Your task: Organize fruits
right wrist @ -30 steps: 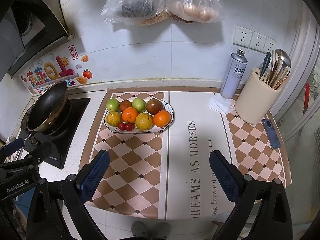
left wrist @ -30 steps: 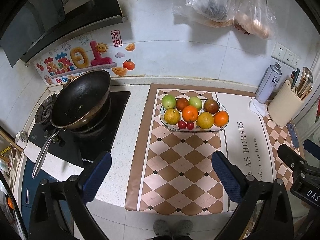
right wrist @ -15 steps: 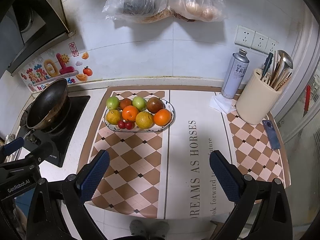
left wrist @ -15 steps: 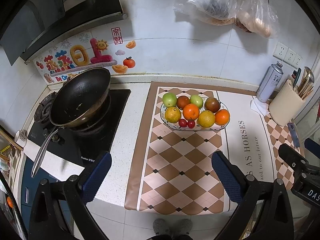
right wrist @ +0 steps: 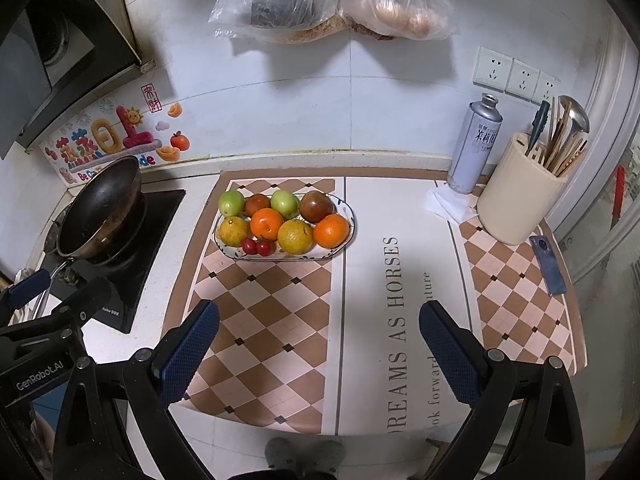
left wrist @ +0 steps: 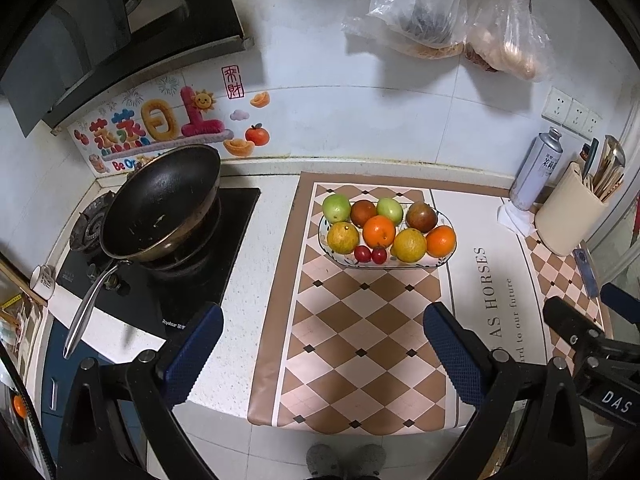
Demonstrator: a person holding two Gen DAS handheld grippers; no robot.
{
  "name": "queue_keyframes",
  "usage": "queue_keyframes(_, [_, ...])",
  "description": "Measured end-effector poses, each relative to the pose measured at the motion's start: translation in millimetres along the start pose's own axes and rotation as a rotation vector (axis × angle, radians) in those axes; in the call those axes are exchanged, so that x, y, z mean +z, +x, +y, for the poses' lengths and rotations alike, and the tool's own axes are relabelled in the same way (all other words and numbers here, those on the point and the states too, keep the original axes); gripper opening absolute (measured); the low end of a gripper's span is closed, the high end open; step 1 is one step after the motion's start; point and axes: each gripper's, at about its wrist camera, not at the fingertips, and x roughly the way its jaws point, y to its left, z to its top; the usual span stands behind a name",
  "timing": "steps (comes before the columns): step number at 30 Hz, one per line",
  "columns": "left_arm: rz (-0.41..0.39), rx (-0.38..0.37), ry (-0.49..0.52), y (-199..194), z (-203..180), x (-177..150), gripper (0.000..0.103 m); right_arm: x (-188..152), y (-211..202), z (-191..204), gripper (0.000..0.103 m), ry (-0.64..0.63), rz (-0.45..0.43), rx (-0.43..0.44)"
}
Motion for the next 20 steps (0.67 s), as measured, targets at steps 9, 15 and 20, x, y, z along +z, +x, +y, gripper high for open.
queue_keyframes(9, [-0.008,0.0,0.007,-1.6,-2.2,0.8,0.102,-2.8,3.4,-3.9,0.102,0.003,0.014,0.001])
queue_keyframes(15, [-0.006,-0.004,0.008,-1.4,-2.2,1.3,0.102,-1.0,2.7,-7.1,0.102,0.007,0.013,0.001])
queue_keyframes(20, [-0.007,-0.005,0.009,-1.5,-2.0,1.7,0.102,0.4,1.5,-7.7,0.102,0.006,0.01,-0.001])
